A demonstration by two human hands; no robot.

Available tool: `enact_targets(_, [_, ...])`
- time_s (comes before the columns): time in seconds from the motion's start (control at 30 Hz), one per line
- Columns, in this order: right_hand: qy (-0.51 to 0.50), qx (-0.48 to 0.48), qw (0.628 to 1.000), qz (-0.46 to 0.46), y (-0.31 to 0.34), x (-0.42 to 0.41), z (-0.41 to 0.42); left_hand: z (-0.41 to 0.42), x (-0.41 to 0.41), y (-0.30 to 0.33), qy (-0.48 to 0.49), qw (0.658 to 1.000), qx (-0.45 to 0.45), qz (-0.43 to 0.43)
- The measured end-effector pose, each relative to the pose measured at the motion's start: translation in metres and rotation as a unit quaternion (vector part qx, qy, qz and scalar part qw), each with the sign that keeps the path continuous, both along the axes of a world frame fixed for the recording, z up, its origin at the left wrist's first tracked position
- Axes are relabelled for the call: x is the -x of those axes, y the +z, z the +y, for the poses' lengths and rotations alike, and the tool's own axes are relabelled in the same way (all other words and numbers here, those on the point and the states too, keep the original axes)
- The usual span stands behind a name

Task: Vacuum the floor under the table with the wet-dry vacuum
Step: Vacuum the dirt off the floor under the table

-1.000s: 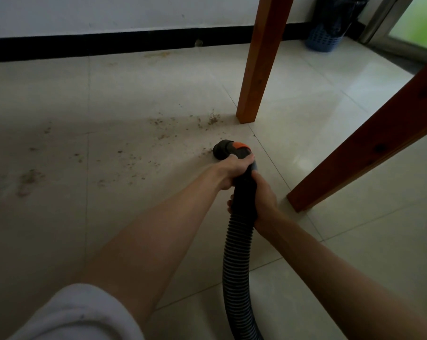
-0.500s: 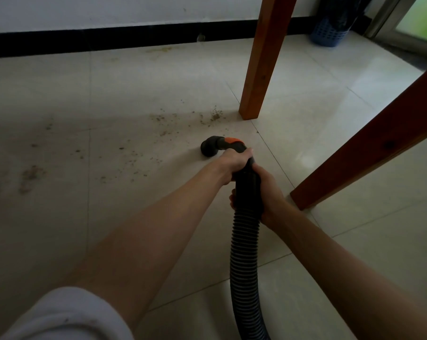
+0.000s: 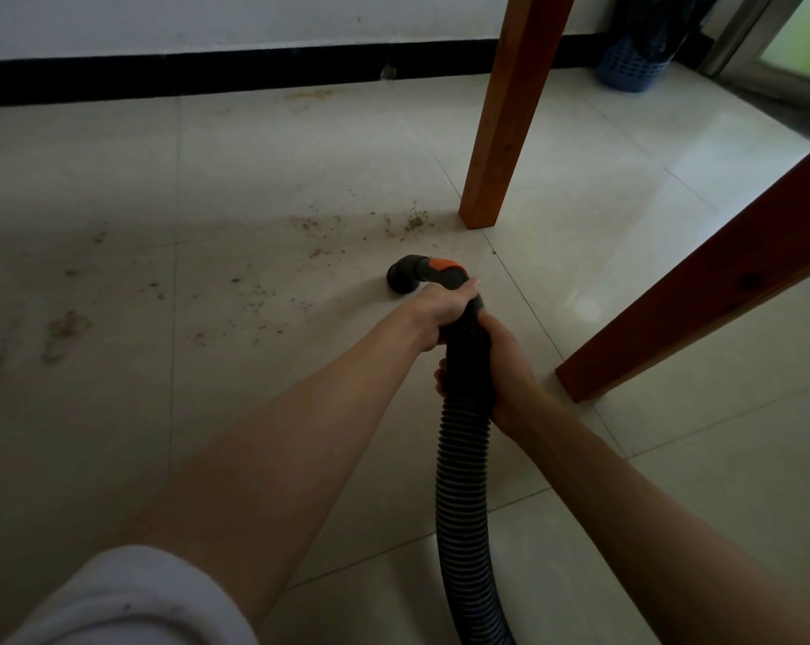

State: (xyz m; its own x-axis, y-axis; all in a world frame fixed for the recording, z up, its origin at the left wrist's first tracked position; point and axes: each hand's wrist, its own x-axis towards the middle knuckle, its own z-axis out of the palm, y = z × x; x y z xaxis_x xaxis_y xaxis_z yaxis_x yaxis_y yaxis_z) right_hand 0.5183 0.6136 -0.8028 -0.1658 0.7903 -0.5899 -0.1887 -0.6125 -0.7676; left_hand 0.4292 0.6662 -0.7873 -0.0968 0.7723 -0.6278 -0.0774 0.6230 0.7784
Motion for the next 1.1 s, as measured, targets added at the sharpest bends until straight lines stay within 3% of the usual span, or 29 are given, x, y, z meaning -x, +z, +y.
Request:
enact_targets(0.63, [-0.095,-0.029,0.995,0.026,-0.022,-0.02,0.032,0.03,-0.029,-0.015,-0.05,0.998,-0.027,-0.016])
enact_targets(1.1, [-0.046,-0.005,0.997,0.062,-0.024,-0.015,0.05,0.045,-0.018,-0.025,-0.017,0.999,-0.039,0.02])
